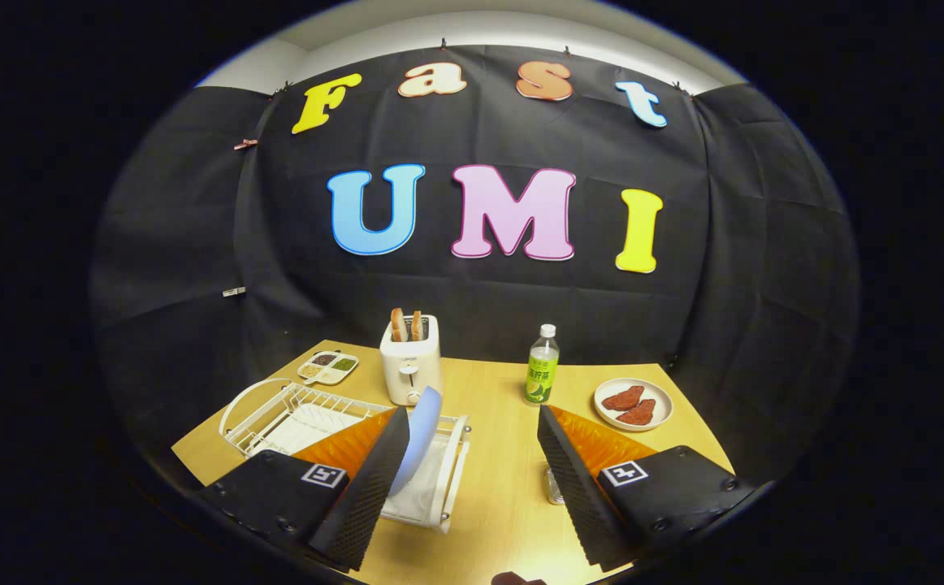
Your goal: Take the plate from the dish rack, then take the spoon from the basket and place it into the plate.
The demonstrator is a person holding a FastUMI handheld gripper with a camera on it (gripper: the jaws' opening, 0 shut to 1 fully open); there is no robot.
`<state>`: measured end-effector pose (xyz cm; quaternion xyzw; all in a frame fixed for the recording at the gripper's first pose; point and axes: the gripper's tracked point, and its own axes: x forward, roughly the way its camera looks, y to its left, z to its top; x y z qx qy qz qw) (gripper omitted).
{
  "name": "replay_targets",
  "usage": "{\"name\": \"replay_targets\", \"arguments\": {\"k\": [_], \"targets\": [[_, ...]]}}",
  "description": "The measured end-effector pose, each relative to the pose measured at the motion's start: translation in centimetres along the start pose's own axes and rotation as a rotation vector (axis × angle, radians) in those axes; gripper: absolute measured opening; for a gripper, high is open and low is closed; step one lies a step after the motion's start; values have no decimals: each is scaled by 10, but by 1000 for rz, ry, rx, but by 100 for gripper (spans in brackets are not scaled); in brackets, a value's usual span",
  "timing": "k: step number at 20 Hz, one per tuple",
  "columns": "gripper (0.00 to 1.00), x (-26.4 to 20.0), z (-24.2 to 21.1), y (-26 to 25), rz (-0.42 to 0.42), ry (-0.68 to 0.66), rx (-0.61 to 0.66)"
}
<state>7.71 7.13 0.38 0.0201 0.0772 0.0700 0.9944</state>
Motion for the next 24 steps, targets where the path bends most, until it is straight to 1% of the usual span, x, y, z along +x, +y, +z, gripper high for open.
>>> {"name": "replay_targets", "arguments": {"k": [3,7,11,13,15,16,19,20,21,22,24], "targets": [[98,32,-3,20,26,58,-7],[98,77,-26,40,44,172,-25],[98,114,-71,29,-14,348,-39],[98,125,-92,32,-18,445,7],[97,136,-99,37,-19,471,46],[94,142,-100,35,-26,469,46],[55,145,-113,38,-45,512,53],[43,146,-122,44,-36,543,68],[43,143,-123,48,-28,561,84],[44,147,-123,48,-39,557,95],[41,147,-121,50,-57,554,105]]}}
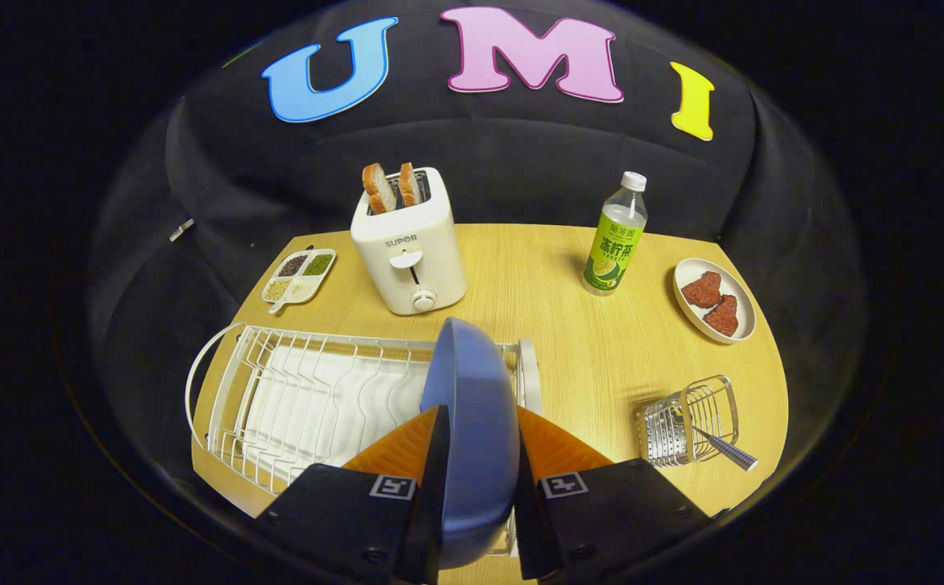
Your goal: Take the plate from the dish rack, then take the spoon from the basket and place it into the plate.
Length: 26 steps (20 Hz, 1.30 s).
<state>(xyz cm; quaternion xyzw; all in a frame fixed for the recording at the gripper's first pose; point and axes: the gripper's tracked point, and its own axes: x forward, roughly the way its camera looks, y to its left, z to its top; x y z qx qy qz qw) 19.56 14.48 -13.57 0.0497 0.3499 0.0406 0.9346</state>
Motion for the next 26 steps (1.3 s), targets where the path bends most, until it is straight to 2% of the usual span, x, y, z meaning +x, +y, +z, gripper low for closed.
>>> {"name": "replay_targets", "arguments": {"k": [7,11,18,26], "targets": [[36,-17,17,2,-99,-79,-3],[33,-30,40,-18,-200,-157,-65],[31,-33,24,-28,-126,-116,17],[30,-95,24,-63,18,-174,90]]}}
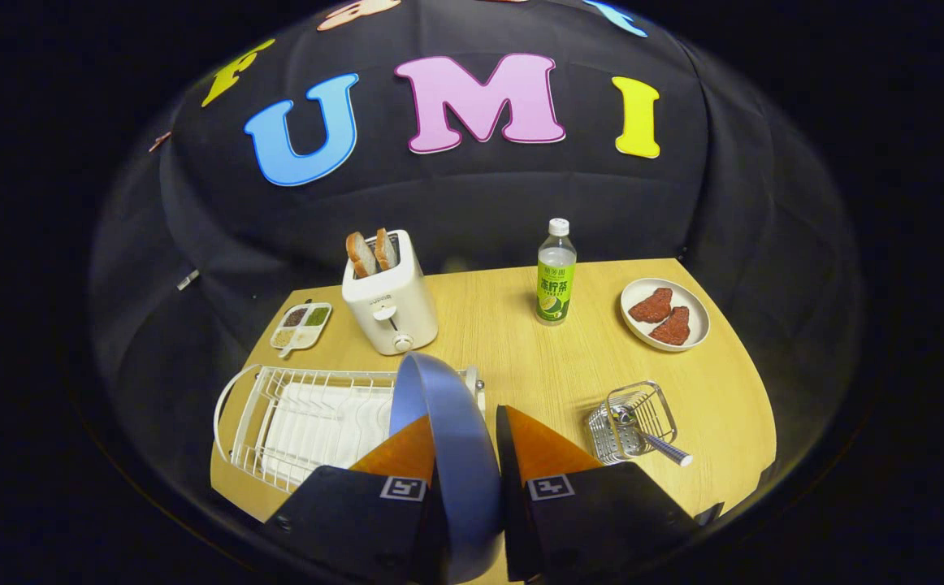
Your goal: Take the plate from the dish rack, then take the spoon from the basket and place it into the plate.
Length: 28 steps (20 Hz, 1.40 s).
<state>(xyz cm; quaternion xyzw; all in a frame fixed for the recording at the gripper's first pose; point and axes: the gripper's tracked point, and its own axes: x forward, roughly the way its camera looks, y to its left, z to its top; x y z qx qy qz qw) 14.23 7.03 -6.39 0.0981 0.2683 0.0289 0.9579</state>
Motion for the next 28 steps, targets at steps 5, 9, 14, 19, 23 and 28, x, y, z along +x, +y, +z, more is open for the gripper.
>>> {"name": "replay_targets", "arguments": {"k": [5,9,14,19,23,28], "targets": [[30,-47,-15,-49,78,29,45],[30,-74,-44,-82,171,106,126],[30,-88,-104,-124,245,247,155],[30,-61,-147,-163,283,334,159],[30,-29,-154,-171,308,335,155],[31,2,-161,-172,332,336,164]]}}
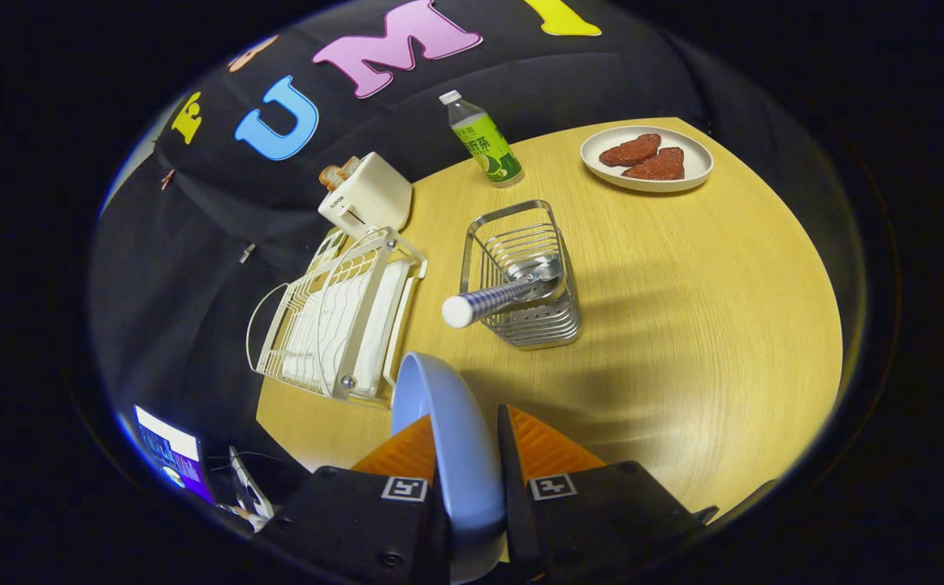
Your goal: Take the plate from the dish rack, then take the spoon from the basket and place it into the plate.
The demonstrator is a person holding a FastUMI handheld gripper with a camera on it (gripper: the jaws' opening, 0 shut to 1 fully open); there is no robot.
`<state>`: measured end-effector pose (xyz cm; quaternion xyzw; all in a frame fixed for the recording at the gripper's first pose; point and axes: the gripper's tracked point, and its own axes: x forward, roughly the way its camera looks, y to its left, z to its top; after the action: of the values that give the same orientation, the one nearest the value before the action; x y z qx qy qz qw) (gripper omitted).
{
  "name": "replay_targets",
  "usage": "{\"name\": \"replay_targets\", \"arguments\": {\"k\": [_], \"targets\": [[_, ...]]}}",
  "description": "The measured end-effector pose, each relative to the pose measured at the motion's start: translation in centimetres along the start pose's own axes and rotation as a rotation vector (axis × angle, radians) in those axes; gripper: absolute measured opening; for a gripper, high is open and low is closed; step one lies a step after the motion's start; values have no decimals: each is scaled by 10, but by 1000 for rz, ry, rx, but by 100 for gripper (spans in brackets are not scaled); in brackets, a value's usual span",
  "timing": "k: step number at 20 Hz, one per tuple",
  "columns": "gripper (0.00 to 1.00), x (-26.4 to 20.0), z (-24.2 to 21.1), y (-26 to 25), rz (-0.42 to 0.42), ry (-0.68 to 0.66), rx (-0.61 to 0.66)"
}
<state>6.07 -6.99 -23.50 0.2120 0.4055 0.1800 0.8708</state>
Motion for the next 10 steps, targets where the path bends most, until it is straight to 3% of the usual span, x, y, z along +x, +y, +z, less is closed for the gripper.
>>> {"name": "replay_targets", "arguments": {"k": [7,10], "targets": [[32,20,-6,-25,-26,10,27],[39,21,-5,-37,-60,5,7]]}}
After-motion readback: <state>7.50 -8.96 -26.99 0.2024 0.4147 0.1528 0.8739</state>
